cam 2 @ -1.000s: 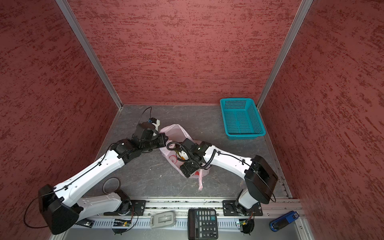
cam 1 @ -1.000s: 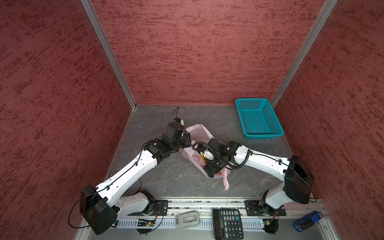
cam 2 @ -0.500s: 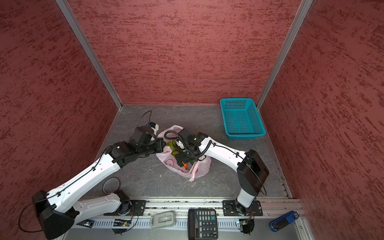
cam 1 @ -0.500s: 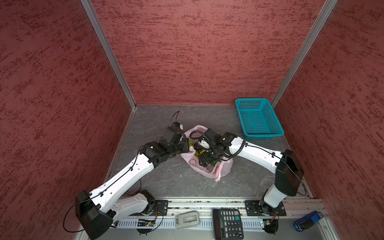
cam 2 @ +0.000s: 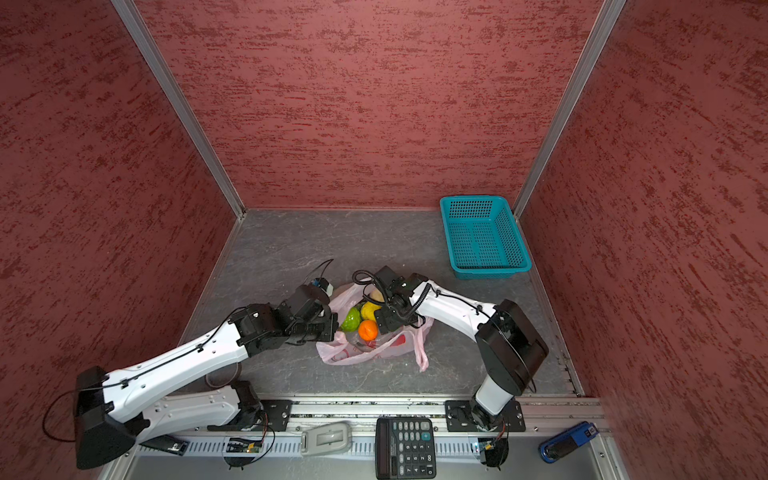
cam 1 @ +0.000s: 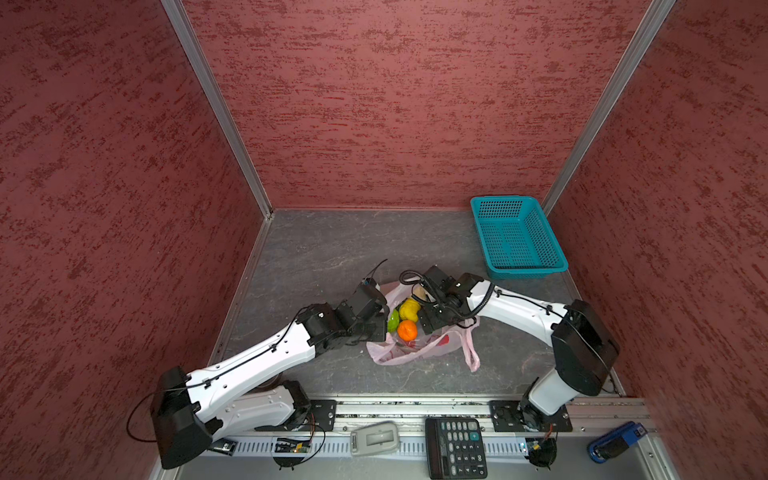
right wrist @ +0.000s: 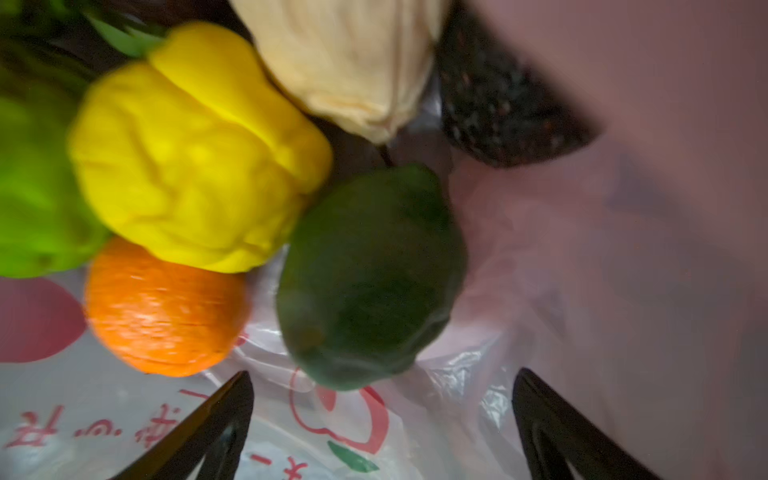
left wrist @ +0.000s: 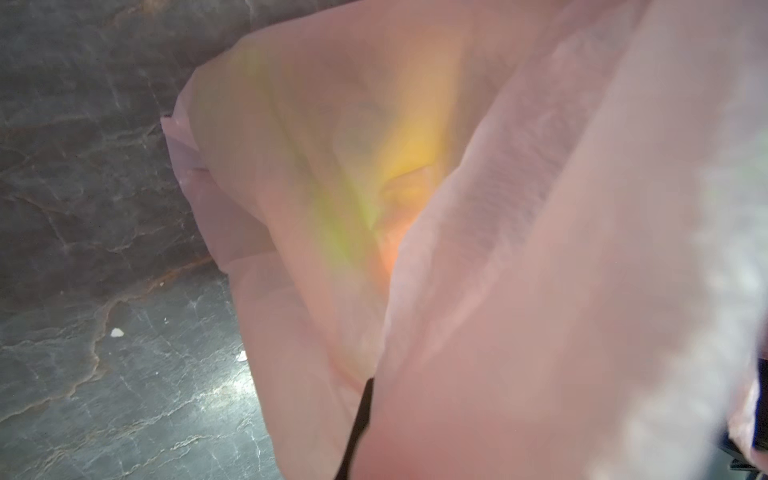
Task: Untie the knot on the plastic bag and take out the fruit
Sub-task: 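Hold the bag rim with the left gripper while the right gripper reaches into the bag, then grasp the orange fruit inside the bag with the right gripper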
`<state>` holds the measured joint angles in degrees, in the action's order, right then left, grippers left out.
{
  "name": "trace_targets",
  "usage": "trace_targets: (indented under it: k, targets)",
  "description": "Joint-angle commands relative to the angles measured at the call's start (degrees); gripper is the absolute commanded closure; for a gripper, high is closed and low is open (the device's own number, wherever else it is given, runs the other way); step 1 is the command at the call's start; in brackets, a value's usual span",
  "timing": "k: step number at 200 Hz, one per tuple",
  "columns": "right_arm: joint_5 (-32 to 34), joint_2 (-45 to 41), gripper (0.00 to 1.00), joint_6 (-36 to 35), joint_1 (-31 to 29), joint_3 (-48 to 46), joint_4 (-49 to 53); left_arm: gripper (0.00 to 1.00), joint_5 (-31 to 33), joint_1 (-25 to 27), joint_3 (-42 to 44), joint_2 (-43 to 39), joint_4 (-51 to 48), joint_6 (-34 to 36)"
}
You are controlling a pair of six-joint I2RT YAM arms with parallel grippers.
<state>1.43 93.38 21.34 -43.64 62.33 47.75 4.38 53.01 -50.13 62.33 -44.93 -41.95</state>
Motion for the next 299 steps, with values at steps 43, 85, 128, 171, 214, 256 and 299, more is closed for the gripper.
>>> trace_targets:
  k: [43,85,128,171,214,256,299]
  targets:
    - [-0.4,-8.8,0.02,3.6,-1.3,-6.1,-14.0,1.0,11.6,5.9,-0.6,1.3,7.5,-0.7]
    - [-7.5,-12.3,0.02,5.7,-2.5,-9.2,-20.2,1.0,12.3,6.9,-0.6,1.0,5.2,-1.2]
    - [-9.5,-10.4,0.02,6.7,-5.5,-8.2,-23.8,1.0,13.4,7.3,-0.1,-0.5,1.5,-3.1]
    - [-10.6,-6.8,0.07,7.8,-6.8,-9.3,-25.7,1.0,15.8,6.9,-2.3,0.1,2.3,-0.8]
    - [-10.5,-5.1,0.14,8.9,-7.2,-11.0,-29.8,1.0,13.6,5.1,-1.4,-0.2,6.3,1.8]
    - [-5.7,2.0,0.16,9.4,-7.6,-7.2,-27.2,1.0,8.9,3.3,3.9,-2.6,9.3,2.1]
    - [-5.4,3.4,0.4,11.5,-7.7,-6.7,-27.7,1.0,6.0,2.9,7.7,-3.9,12.7,2.9]
